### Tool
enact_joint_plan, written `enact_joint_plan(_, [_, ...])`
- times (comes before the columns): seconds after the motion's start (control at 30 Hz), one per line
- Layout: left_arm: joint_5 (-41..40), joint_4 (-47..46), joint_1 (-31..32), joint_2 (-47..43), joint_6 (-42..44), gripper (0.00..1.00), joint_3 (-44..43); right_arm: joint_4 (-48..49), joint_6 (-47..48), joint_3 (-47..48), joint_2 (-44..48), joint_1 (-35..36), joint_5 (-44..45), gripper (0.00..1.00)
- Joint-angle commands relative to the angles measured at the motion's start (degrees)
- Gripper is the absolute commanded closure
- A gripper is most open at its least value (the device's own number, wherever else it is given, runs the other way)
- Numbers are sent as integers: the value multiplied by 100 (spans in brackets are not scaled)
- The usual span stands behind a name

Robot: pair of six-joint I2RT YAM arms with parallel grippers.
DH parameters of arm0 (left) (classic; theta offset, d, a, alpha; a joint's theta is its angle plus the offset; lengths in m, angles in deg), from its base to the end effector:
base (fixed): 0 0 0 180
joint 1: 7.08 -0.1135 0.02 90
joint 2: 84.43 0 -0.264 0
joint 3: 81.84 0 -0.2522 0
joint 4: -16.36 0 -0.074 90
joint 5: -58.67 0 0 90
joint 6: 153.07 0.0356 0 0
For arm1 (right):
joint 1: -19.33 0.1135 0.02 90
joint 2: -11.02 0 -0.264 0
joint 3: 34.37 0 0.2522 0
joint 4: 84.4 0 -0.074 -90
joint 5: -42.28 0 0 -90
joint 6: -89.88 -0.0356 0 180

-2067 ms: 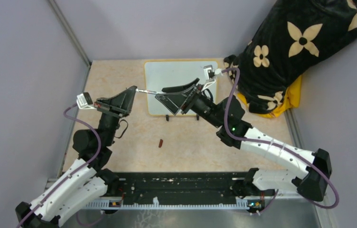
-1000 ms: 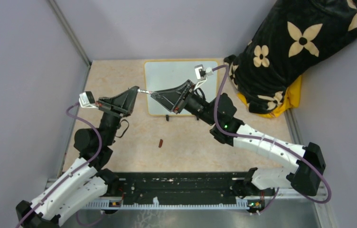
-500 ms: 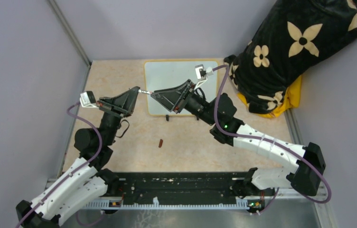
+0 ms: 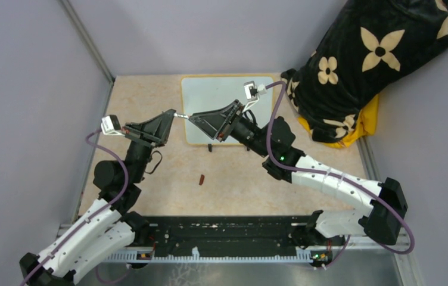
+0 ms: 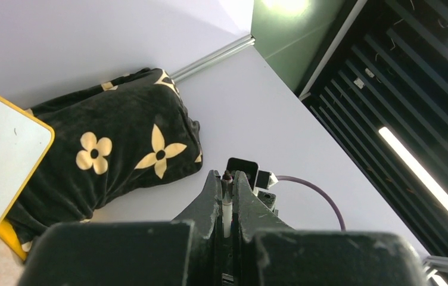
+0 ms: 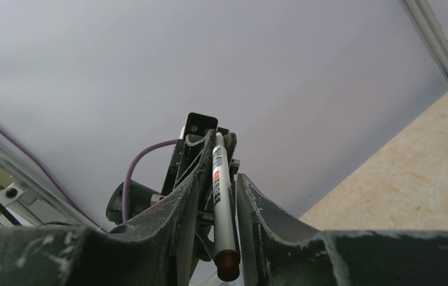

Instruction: Write a sentence on the whiteboard

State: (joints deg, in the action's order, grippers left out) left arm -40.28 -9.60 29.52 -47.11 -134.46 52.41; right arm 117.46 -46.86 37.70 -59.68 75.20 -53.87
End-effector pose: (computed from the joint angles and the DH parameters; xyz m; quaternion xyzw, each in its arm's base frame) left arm 0.1234 -0.0848 0.3722 -0.2049 0.4231 -0.6920 0.5478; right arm 0.1570 0.2384 0.4118 -0.0884 0.5442 0.6692 0.4982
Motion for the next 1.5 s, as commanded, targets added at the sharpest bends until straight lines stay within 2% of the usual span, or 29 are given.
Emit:
enact_joint_plan(0.0, [-261, 387, 11, -123, -173, 100, -36, 377, -14, 299, 16, 72, 55, 69])
enact_joint_plan(0.17, [-334, 535, 6, -162, -191, 100, -44, 333, -14, 336, -12, 72, 76, 69])
enact_joint_plan(0.33, [-347, 554, 9, -153, -190, 100, -59, 324, -45, 356, -62, 72, 1, 75])
enact_joint_plan(0.53, [-334, 553, 7, -131, -180, 100, -71, 227, -35, 401, -90, 72, -68, 72])
enact_joint_plan(0.67, [-303, 544, 11, -120, -190, 100, -71, 200, -45, 410, -101, 73, -91, 74])
enact_joint_plan(0.7, [-308, 547, 10, -120, -190, 100, -64, 198, -46, 420, -110, 79, -103, 76])
enact_joint_plan(0.8, [-309, 543, 7, -120, -183, 100, -71, 158, -46, 460, -125, 74, -148, 94])
enact_joint_plan(0.83, [-309, 540, 12, -120, -182, 100, -69, 150, -48, 456, -128, 73, -145, 97])
enact_joint_plan(0.93, [-313, 543, 7, -128, -182, 100, -70, 117, -41, 454, -129, 72, -132, 94])
enact_joint_plan(1.13, [-333, 545, 6, -139, -162, 100, -71, -10, -37, 511, -154, 72, -164, 76])
enact_joint_plan(1.3, [-344, 554, 9, -146, -143, 100, -71, -97, -28, 532, -164, 75, -175, 75])
enact_joint_plan(1.47, [-370, 562, 8, -170, -136, 100, -63, -134, -29, 573, -208, 71, -256, 79])
